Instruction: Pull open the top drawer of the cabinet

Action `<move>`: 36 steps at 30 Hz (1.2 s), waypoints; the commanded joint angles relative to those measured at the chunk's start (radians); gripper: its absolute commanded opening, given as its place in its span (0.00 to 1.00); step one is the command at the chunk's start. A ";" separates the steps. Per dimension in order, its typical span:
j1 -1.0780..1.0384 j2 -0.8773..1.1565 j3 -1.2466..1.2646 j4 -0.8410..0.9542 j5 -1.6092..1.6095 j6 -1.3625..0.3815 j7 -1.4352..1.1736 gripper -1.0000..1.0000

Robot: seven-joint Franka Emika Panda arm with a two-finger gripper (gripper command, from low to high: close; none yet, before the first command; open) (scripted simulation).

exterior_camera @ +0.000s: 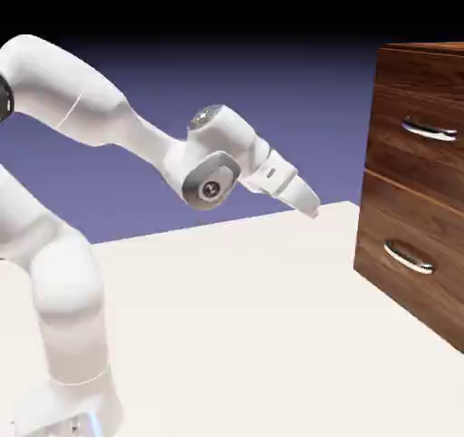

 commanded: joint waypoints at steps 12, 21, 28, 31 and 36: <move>-0.207 0.268 0.281 0.197 -0.495 -0.087 -0.522 0.50; -0.362 0.469 0.491 0.345 -0.867 -0.152 -0.913 0.50; -0.482 0.626 0.655 0.460 -1.156 -0.203 -1.218 0.50; -0.534 0.693 0.725 0.509 -1.280 -0.225 -1.348 0.50; -0.620 0.805 0.842 0.592 -1.486 -0.261 -1.566 0.50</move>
